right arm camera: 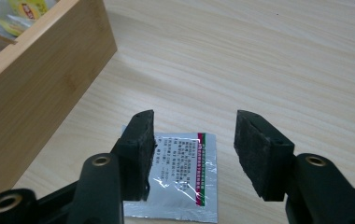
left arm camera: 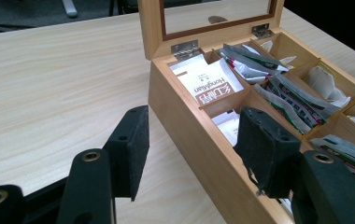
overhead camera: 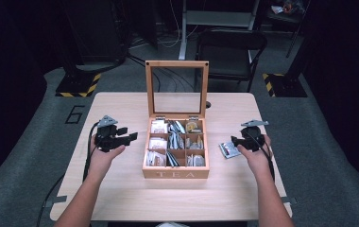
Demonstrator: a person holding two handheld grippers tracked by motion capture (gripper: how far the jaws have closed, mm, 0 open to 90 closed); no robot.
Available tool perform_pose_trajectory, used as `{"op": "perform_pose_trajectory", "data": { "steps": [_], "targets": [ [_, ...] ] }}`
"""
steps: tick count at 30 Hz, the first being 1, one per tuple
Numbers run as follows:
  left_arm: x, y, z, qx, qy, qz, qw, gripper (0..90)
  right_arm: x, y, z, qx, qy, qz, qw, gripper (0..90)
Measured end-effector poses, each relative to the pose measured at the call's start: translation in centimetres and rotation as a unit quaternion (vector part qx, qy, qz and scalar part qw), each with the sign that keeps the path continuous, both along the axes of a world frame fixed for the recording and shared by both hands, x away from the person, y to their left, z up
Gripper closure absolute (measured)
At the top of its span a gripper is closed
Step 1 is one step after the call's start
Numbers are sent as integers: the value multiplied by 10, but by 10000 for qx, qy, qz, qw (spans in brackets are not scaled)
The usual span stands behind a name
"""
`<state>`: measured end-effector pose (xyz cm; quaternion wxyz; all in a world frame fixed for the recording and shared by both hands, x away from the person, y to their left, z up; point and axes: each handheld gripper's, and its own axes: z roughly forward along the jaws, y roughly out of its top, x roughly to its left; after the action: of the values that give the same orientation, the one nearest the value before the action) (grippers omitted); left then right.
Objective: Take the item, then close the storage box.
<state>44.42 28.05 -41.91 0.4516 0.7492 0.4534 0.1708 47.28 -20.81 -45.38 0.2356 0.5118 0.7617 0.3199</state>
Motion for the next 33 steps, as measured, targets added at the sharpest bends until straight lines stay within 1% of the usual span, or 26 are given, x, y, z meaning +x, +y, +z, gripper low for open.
{"op": "perform_pose_trajectory", "data": {
  "steps": [1, 2, 4, 5, 6, 7, 8, 9, 10, 11, 13, 14, 15, 17, 18, 20, 21, 23, 24, 25, 26, 27, 28, 30, 32, 33],
  "targets": [
    [0, 0, 0, -5, -6, 5, 10000, 439, 0, 2, 1, 11, -42, 50, 10000, 476],
    [0, 0, 0, -5, -6, 5, 10000, 439, -1, 4, 2, 67, -38, 112, 9999, 476],
    [1, 1, 0, -13, -3, 11, 10000, 438, -1, 6, 3, 75, -45, 152, 9998, 476],
    [1, 1, 0, -15, 7, 14, 10000, 437, -2, 9, 5, 177, -19, 185, 9997, 475],
    [1, 0, -1, -31, 15, 39, 10000, 437, -1, 8, 5, 189, 18, 275, 9994, 475],
    [1, 1, -1, -18, 9, 23, 10000, 437, -1, 10, 5, 319, 70, 277, 9991, 481],
    [1, 1, -1, -18, 9, 23, 10000, 437, -1, 10, 5, 319, 70, 277, 9991, 481],
    [1, 1, -1, -8, 15, 30, 10000, 437, -1, 10, 7, 357, 114, 404, 9985, 480],
    [1, 1, -1, -8, 15, 30, 10000, 437, -1, 10, 7, 357, 114, 404, 9985, 480],
    [1, 2, -1, 0, 19, 44, 10000, 437, -1, 11, 8, 548, 197, 474, 9972, 458],
    [1, 2, -1, -10, 13, 56, 10000, 437, -2, 13, 9, 729, 261, 515, 9957, 379],
    [1, 2, -1, -10, 13, 56, 10000, 437, -2, 13, 9, 729, 261, 515, 9957, 379],
    [1, 2, -1, -23, 16, 66, 10000, 437, -3, 16, 10, 818, 313, 763, 9932, 311],
    [1, 2, -1, -14, 13, 59, 10000, 437, -3, 19, 11, 805, 296, 807, 9930, 309],
    [1, 2, -1, -9, 5, 54, 10000, 437, -5, 25, 13, 713, 231, 835, 9937, 307],
    [1, 2, -1, -27, 17, 40, 10000, 437, -6, 31, 16, 609, 119, 904, 9940, 317],
    [1, 3, -2, -60, 32, 74, 9999, 437, -7, 35, 16, 612, 96, 905, 9940, 318],
    [1, 4, -2, -50, 37, 59, 10000, 437, -7, 40, 18, 529, 26, 929, 9943, 336],
    [1, 4, -2, -50, 37, 59, 10000, 437, -7, 40, 18, 529, 26, 929, 9943, 336],
    [1, 4, -2, -57, 22, 43, 10000, 437, -7, 44, 20, 390, -64, 1005, 9941, 378],
    [1, 4, -2, -57, 22, 43, 10000, 437, -7, 44, 20, 390, -64, 1005, 9941, 378],
    [2, 3, -2, -88, 22, 47, 9999, 437, -8, 47, 24, 348, -115, 952, 9948, 420],
    [2, 3, -2, -88, 22, 47, 9999, 436, -8, 47, 24, 348, -115, 952, 9948, 420],
    [3, 1, -2, -99, 18, -16, 9999, 433, -9, 51, 31, 350, -163, 1006, 9942, 438],
    [4, 1, -3, -84, 37, -48, 9999, 430, -7, 54, 37, 258, -204, 1089, 9935, 444],
    [4, 0, -4, -61, 49, -65, 9999, 430, -7, 54, 37, 258, -204, 1089, 9935, 444]
  ]
}}
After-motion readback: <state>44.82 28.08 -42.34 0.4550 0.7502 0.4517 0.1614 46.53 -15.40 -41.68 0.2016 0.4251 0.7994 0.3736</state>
